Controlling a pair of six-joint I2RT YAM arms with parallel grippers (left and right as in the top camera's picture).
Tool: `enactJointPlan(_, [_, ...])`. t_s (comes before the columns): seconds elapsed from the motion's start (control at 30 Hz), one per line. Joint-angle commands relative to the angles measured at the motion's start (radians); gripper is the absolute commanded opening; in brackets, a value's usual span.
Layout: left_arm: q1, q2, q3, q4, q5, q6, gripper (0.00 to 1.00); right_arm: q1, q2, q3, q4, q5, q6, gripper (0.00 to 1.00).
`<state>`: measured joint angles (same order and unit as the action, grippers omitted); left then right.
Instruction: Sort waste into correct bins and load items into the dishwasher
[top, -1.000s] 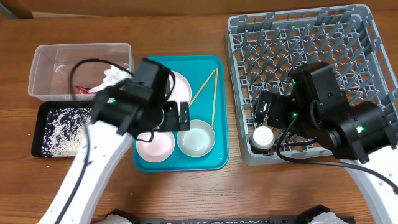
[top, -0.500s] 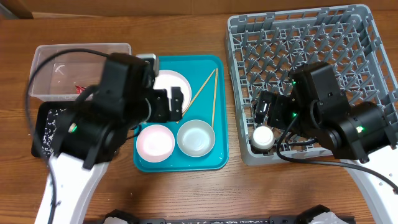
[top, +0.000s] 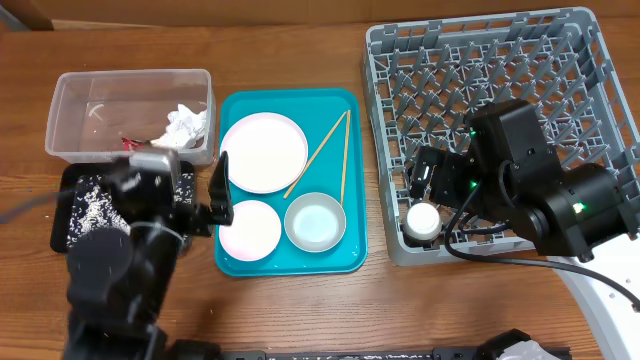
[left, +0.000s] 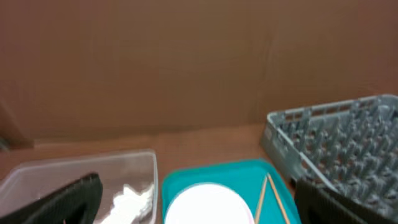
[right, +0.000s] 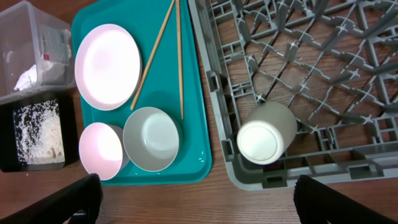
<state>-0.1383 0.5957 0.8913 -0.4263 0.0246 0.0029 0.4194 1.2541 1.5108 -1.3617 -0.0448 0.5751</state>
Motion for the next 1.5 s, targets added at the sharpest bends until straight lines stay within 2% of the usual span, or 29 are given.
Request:
enactJointPlan(0.0, [0.009,-0.148,-0.175,0.104,0.109,0.158,1.0,0.002,-0.006,0.0,0.005,0.01,-0.006,1.0])
enactJointPlan(0.17, [0.01,-0.359,-0.386,0.19,0.104,0.158,1.0,0.002,-0.006,0.0,0.005,0.01,-0.006,1.0])
enactJointPlan(0.3, [0.019,-0.515,-0.542,0.227,0.045,0.158,1.0,0.002,-0.006,0.0,0.005,0.01,-0.006,1.0])
enactJointPlan(0.43, [0.022,-0.596,-0.646,0.256,-0.017,0.159,1.0,0.002,-0.006,0.0,0.005,0.01,-0.006,1.0])
enactJointPlan(0.73, [0.022,-0.592,-0.89,0.411,-0.032,0.158,1.0,0.002,-0.006,0.0,0.005,0.01,-0.006,1.0])
enactJointPlan(0.8, [0.022,-0.59,-0.886,0.349,-0.03,0.158,1.0,0.002,-0.006,0.0,0.005,0.01,-0.006,1.0])
enactJointPlan(1.47, [0.022,-0.589,-0.886,0.349,-0.025,0.158,1.0,0.002,-0.006,0.0,0.003,-0.01,-0.003,1.0])
